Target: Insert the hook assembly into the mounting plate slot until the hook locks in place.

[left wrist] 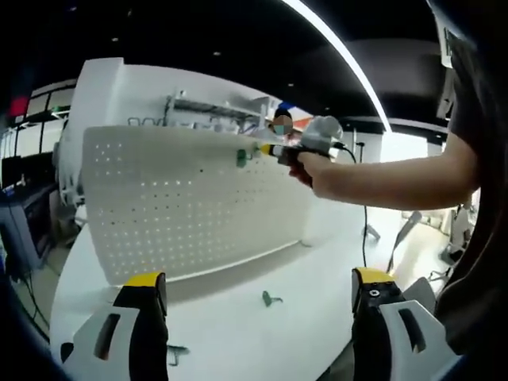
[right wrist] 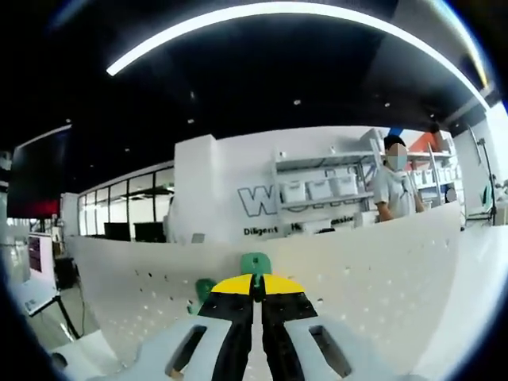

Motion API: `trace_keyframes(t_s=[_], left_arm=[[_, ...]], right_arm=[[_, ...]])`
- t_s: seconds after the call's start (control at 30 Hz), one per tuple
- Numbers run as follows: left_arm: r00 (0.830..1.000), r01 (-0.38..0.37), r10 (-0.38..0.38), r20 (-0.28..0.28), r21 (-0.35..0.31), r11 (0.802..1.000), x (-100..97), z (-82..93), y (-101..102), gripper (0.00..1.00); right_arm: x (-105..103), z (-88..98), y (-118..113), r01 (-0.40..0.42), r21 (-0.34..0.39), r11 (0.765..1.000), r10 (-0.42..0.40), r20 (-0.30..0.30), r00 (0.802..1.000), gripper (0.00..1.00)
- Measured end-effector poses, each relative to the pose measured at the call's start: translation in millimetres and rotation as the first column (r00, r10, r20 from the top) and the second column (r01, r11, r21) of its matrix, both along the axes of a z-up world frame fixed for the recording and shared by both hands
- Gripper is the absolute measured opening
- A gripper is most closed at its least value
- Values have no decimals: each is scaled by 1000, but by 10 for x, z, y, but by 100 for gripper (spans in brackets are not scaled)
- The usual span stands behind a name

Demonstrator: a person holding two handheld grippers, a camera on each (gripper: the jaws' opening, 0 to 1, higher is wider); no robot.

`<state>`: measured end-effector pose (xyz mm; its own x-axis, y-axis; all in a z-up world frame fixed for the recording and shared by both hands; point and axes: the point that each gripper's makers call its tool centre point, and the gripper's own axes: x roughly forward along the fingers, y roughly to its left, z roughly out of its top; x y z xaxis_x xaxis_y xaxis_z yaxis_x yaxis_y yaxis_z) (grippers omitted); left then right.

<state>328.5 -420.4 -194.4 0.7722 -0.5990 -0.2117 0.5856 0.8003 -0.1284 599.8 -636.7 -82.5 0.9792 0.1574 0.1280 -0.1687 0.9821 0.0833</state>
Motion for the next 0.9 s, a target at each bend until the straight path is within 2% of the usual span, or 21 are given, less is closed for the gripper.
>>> trace_keyframes(t_s=[0.17, 0.27, 0.33, 0.63, 0.67, 0.7, 0.9], left_arm=[[1000, 3, -3, 2, 0, 1000, 20, 13, -19, 97], [1000, 6, -6, 0, -2, 1000, 26, 17, -28, 97], [1000, 9, -9, 0, 5, 1000, 26, 9, -25, 97], [1000, 5, -5, -3, 11, 1000, 55, -1, 10, 96], [1000, 5, -5, -9, 8, 1000, 55, -16, 11, 96], [1000, 5, -5, -18, 5, 1000, 51, -28, 13, 96], [1000, -6, 6, -17, 0, 1000, 40, -28, 39, 95]], right_arm=[[4, -6, 8, 3, 18, 1000, -3, -4, 1000, 0], [4, -25, 20, 10, -12, 1000, -10, 3, 1000, 0], [-11, -21, 21, 12, 9, 1000, -12, 5, 1000, 0], [-20, -107, 10, 25, -1, 1000, -25, -6, 1000, 0], [-22, -118, 1, 26, 5, 1000, -26, -10, 1000, 0], [-21, -116, -17, 29, 40, 999, -29, -8, 1000, 0], [-3, -139, 0, 39, -5, 999, -39, -3, 999, 0]])
